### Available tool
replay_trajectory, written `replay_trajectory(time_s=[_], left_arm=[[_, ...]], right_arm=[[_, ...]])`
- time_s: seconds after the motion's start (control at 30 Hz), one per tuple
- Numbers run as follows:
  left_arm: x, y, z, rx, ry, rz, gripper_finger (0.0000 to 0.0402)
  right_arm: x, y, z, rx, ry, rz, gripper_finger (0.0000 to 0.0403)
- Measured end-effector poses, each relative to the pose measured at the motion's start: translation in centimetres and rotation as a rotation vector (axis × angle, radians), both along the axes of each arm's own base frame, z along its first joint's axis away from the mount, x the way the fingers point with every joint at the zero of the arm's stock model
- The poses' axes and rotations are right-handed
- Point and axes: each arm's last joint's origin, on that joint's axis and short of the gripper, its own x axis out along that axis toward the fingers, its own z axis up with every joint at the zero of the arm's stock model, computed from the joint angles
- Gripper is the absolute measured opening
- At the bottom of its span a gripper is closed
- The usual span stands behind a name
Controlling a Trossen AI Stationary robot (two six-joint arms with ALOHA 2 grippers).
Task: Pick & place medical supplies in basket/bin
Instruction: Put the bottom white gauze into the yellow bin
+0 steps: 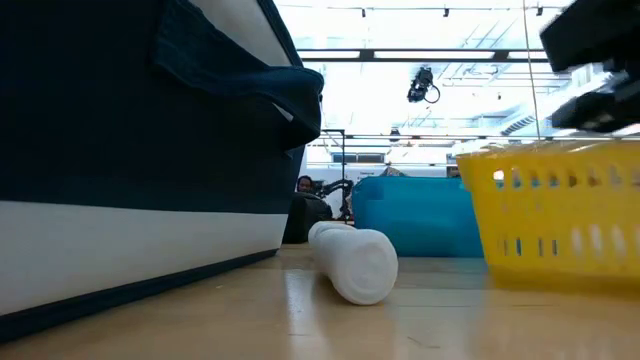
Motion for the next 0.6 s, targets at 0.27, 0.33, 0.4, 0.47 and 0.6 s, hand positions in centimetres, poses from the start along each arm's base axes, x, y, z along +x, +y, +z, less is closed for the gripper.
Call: replay_trajectory(time_s=[0.27,0.33,0.4,0.47,0.6], left_arm=[[0.0,0.0,0.0,-0.002,0.0,-0.001,0.0],[0.0,0.0,0.0,-0.003,0.002,0.0,0.0],[0.0,0.0,-0.1,-0.003,0.006,0.0,0.0],[0.0,0.0,-0.1,-0.003,0.007,0.0,0.0],[0.0,0.0,-0.1,-0.004,0.011,0.0,0.0]], right_arm=[[1.6,1.3,2.6,-0.077,-0.212,0.179,0.0],[2.1,1.5,3.1,-0.085,-0.271,0.238,0.0005],[2.6,1.8,3.5,-0.091,-0.335,0.29,0.0019],[3.1,1.8,3.7,-0.095,-0.391,0.338,0.0043],[4.3,1.3,4.1,-0.128,-0.483,0.402,0.011]])
